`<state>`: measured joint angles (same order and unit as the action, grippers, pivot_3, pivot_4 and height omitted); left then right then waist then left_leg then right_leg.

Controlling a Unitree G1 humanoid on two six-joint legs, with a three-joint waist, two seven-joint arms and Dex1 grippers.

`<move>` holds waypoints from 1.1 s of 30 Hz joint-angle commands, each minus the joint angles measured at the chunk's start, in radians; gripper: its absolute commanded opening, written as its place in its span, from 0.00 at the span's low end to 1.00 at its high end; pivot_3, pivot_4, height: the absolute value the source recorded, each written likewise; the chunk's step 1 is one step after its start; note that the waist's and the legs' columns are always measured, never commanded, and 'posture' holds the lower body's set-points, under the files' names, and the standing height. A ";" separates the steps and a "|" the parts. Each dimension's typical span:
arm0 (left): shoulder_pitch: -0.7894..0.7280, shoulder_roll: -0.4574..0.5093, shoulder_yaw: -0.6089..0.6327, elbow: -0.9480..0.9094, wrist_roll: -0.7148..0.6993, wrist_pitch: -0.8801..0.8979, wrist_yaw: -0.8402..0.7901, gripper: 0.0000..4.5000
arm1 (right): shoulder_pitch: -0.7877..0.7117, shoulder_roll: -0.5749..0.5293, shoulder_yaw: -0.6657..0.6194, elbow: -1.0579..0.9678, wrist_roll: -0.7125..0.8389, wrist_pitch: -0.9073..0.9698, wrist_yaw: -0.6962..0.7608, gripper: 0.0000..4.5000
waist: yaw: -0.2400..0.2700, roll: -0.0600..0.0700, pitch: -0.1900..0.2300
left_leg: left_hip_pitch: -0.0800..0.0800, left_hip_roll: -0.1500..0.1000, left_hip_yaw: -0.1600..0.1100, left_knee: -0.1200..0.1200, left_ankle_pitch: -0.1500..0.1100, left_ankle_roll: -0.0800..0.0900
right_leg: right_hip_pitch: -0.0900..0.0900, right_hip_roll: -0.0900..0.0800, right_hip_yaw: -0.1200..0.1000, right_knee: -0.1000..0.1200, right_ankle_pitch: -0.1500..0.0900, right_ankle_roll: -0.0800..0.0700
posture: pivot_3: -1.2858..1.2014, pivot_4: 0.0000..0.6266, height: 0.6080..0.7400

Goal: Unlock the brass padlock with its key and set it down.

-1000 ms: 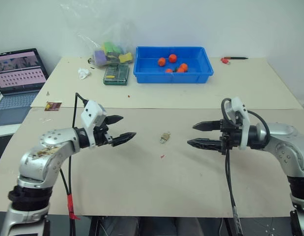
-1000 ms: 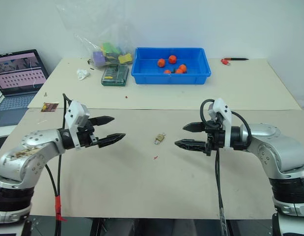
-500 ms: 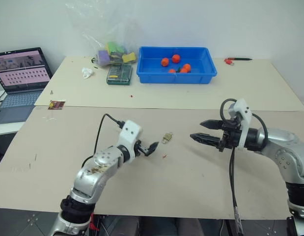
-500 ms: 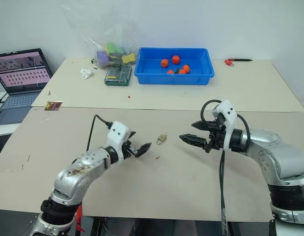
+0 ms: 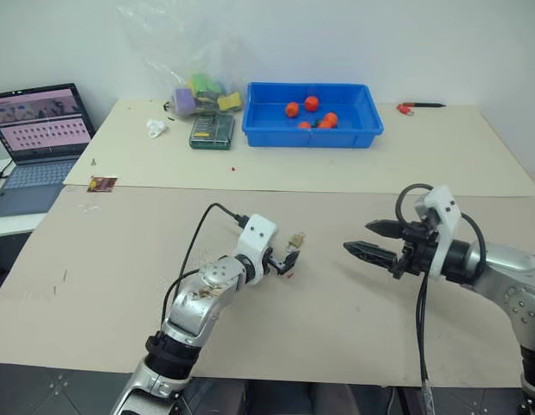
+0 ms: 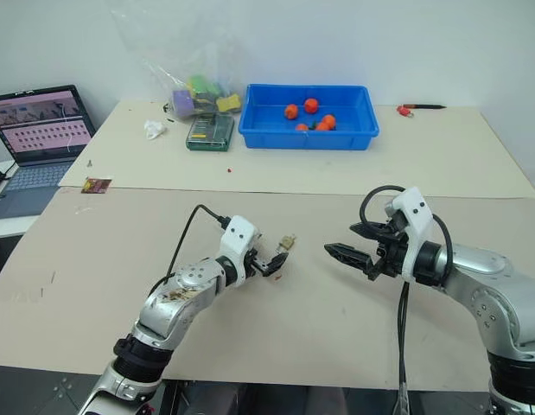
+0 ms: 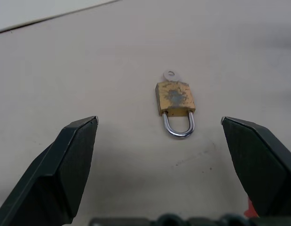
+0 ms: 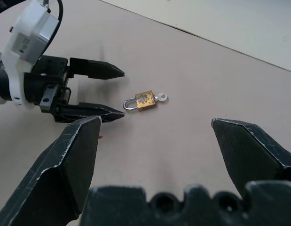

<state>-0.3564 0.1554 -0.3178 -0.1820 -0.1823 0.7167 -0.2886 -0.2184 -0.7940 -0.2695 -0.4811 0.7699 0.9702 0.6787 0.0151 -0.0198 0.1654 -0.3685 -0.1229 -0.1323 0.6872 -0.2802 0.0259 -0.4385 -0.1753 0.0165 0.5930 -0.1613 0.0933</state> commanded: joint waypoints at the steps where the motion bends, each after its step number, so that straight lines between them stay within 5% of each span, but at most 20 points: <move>1: -0.030 -0.022 -0.031 0.019 0.029 -0.052 -0.017 1.00 | 0.012 -0.010 -0.065 -0.063 0.041 0.018 -0.030 0.99 | 0.001 0.000 0.000 | 0.000 0.000 0.000 0.000 0.000 0.000 | 0.000 0.000 0.000 0.000 0.000 0.000 | 0.52 0.24 1.00; 24: -0.081 -0.081 -0.074 0.220 0.133 -0.226 -0.082 1.00 | 0.068 -0.008 -0.133 -0.159 0.150 0.038 -0.179 0.99 | 0.007 0.000 0.000 | 0.000 0.000 0.000 0.000 0.000 0.001 | 0.001 0.000 0.000 0.000 0.000 0.000 | 0.52 0.24 1.00; 33: -0.088 -0.083 -0.068 0.264 0.153 -0.247 -0.120 0.32 | 0.083 -0.003 -0.147 -0.152 0.174 0.044 -0.205 1.00 | 0.010 0.000 0.000 | 0.000 0.000 0.000 0.000 0.000 0.001 | 0.001 0.000 0.000 0.000 0.000 0.000 | 0.52 0.24 1.00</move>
<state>-0.4403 0.0710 -0.3731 0.0704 -0.0382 0.4779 -0.3858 -0.1365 -0.7972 -0.3749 -0.6023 0.9174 1.0115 0.4838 0.0251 -0.0197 0.1653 -0.3681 -0.1227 -0.1318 0.6873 -0.2806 0.0266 -0.4371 -0.1754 0.0160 0.5928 -0.1614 0.0935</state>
